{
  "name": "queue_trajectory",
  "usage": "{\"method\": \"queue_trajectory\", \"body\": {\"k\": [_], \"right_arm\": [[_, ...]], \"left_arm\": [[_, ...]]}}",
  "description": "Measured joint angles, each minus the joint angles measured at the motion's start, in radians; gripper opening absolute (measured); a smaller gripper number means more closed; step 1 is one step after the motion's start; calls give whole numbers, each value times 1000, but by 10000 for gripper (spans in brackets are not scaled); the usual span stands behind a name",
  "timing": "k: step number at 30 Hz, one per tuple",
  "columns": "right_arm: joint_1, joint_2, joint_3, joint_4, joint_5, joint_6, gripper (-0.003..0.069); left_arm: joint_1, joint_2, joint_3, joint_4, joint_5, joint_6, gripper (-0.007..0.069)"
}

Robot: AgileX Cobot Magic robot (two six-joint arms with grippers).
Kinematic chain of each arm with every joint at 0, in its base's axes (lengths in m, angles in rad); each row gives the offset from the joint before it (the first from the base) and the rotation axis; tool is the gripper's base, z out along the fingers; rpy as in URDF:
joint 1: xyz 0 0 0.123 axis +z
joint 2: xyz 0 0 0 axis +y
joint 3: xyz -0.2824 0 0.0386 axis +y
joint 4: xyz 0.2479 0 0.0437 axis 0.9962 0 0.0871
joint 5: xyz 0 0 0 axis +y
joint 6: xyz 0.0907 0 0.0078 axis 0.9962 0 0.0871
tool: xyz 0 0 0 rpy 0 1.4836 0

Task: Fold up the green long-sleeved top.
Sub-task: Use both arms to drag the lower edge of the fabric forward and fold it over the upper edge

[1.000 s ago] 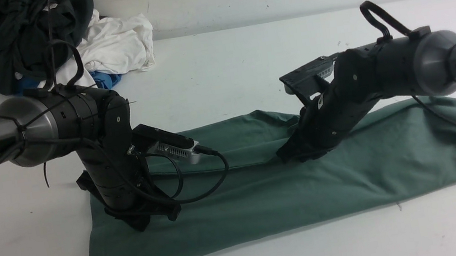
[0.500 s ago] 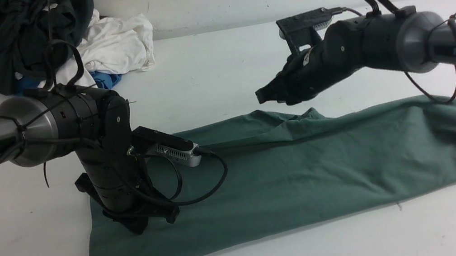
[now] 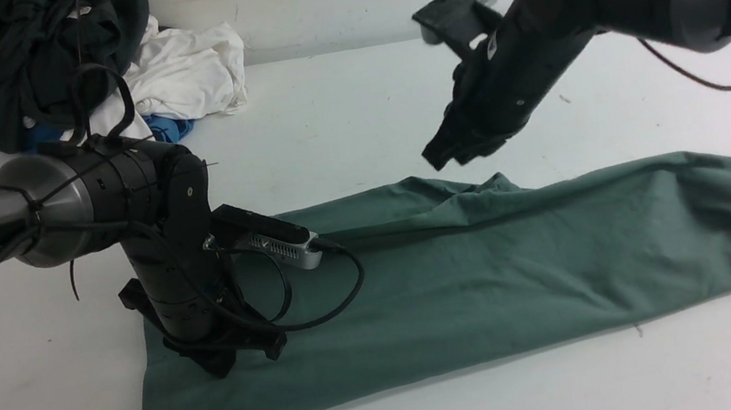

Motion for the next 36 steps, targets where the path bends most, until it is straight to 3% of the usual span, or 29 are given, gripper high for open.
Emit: {"method": "queue_trajectory", "body": {"k": [5,11,19,25,31,36], "right_arm": [[48,47,114,67,-32,-39,-14],[47,120,138,89,-184,-42,-14],[17,165,133,95,-435,120,-14],[-28,169,132,99,-530,215,-14],[-99,130,74,85,-358,207,-14],[-144,-65,110,-26,-186,181,-14]], "left_arm": [[0,0,1,0,0,0,-8],[0,0,1,0,0,0,-8],[0,0,1,0,0,0,-8],[0,0,1,0,2,0,-8],[0,0,1,0,4,0,-8],[0,0,1,0,11,0,-8]]}}
